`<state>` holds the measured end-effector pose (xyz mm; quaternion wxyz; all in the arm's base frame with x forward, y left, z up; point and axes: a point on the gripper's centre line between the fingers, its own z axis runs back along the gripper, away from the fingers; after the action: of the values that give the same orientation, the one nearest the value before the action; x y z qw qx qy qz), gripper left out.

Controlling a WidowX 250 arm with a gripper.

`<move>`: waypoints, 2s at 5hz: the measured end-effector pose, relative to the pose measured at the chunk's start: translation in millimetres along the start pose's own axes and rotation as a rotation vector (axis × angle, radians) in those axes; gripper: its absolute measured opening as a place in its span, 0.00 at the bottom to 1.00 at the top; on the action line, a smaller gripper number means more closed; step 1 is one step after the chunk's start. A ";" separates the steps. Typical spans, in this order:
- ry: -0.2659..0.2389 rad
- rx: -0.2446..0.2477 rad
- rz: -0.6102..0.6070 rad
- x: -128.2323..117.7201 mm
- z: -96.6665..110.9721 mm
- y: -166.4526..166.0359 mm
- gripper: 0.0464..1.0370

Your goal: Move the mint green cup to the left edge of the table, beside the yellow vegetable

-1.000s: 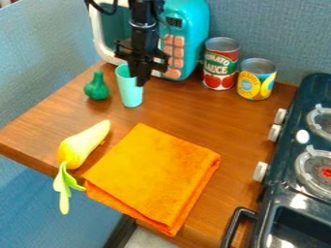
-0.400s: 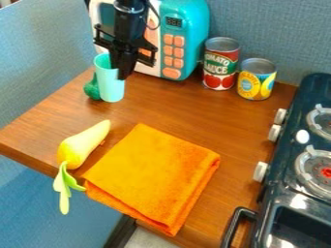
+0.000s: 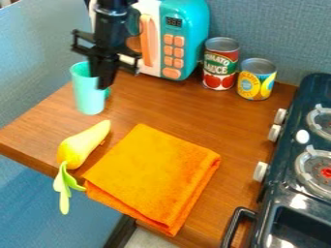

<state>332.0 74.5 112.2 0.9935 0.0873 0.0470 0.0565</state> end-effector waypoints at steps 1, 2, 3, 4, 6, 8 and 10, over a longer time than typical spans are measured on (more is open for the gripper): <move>0.057 -0.032 0.078 -18.2 -12.2 22.1 0.04; 0.082 -0.050 0.116 -29.8 -18.1 35.9 0.04; 0.090 -0.065 0.129 -36.4 -25.7 45.3 0.04; 0.075 -0.104 0.090 -41.9 -39.2 45.0 0.04; -0.008 -0.194 0.013 -41.4 -57.6 47.5 0.04; -0.071 -0.181 -0.007 -39.2 -56.1 52.1 0.06; -0.118 -0.169 0.048 -42.0 -37.2 54.9 0.55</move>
<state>280.9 129.4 89.1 0.9967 0.0075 -0.0185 0.0786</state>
